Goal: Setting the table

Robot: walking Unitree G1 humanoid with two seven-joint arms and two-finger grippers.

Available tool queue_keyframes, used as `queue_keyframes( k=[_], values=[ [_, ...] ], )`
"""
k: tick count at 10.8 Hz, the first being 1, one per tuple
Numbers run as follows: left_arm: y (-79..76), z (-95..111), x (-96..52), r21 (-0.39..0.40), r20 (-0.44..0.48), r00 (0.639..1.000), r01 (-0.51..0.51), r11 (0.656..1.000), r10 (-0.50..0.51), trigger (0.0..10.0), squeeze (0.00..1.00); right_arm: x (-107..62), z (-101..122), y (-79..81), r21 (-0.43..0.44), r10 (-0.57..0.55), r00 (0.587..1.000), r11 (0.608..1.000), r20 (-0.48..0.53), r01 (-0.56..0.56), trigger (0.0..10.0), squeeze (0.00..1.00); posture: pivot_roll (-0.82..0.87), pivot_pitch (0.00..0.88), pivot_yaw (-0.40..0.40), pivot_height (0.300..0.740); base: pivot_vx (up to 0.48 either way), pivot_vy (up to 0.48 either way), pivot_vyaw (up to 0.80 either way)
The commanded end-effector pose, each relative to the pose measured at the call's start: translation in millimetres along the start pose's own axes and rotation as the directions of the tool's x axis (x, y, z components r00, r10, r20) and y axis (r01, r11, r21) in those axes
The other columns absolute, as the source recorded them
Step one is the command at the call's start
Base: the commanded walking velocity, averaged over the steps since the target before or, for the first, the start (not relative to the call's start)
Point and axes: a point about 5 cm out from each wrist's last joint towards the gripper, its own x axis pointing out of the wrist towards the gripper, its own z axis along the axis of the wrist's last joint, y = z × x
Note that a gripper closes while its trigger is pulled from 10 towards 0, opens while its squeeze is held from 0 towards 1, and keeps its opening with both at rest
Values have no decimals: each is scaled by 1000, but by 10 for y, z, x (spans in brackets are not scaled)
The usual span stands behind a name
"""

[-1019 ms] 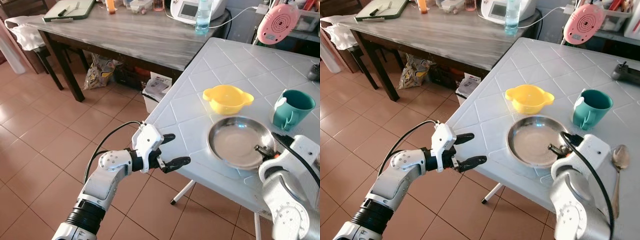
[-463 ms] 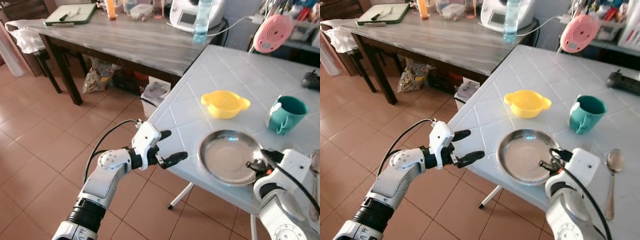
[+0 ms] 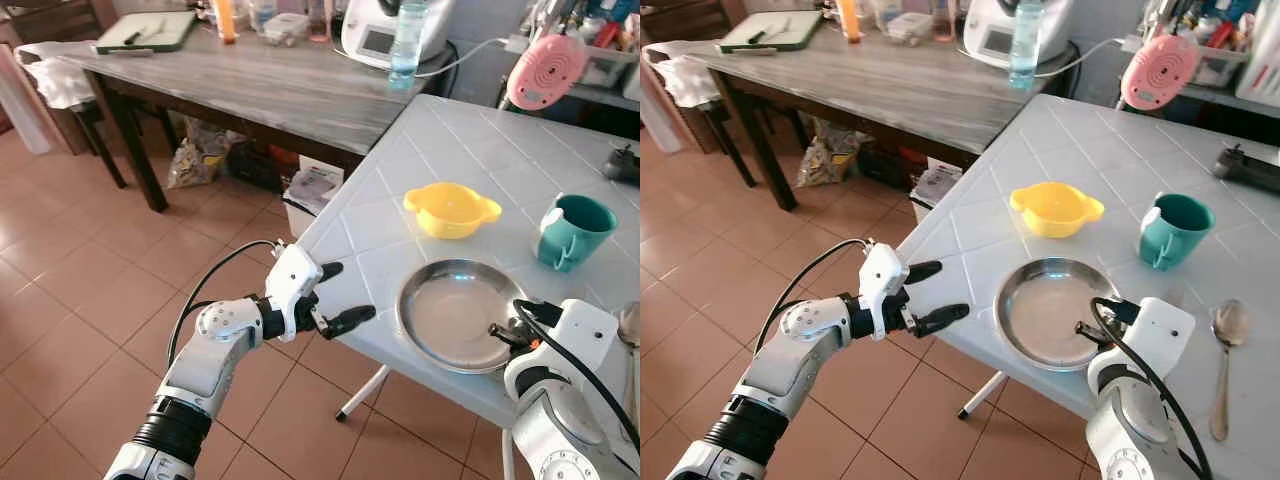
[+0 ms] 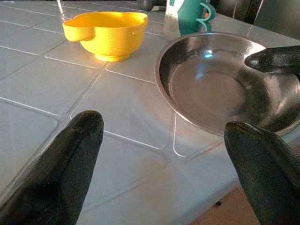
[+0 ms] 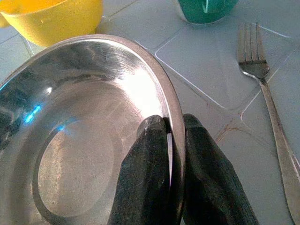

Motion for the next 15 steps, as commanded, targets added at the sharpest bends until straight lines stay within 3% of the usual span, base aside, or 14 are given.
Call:
queue_keyframes(
  k=[1, 4, 8, 10, 13, 14, 15],
  values=[
    [-13, 10, 11, 20, -19, 1000, 25, 999, -25, 10000, 0, 61, -376, -277, -91, -207, 965, 977, -160, 194, 10000, 0, -27, 104, 25, 740, 0, 0, 0],
    [9, 30, 31, 24, -3, 1000, 5, 1000, -5, 10000, 0, 128, -346, -237, -162, -197, 974, 971, -111, 178, 10000, 0, -28, 107, 33, 740, 0, 0, 0],
    [130, 110, 38, -8, 48, 996, -81, 997, 81, 10000, 0, 146, -84, -86, -200, -103, 991, 973, 80, 117, 10000, 0, -26, 106, 31, 740, 0, 0, 0],
    [161, 141, 57, -15, 64, 992, -111, 994, 112, 10000, 0, 103, 89, -34, -228, -85, 976, 965, 198, 131, 10000, 0, -29, 106, 30, 740, 0, 0, 0],
    [185, 209, 85, -26, 117, 981, -150, 988, 152, 10000, 0, 16, 190, -116, -207, -97, 950, 965, 297, 163, 10000, 0, -30, 101, 28, 740, 0, 0, 0],
    [209, 252, 95, -36, 142, 974, -174, 984, 178, 10000, 0, -38, 286, -72, -223, -50, 928, 965, 369, 141, 10000, 0, -34, 99, 31, 740, 0, 0, 0],
    [238, 276, 103, -38, 155, 966, -205, 978, 208, 10000, 0, -92, 391, 21, -300, 22, 897, 946, 442, 125, 10000, 0, -36, 98, 33, 740, 0, 0, 0]
  ],
)
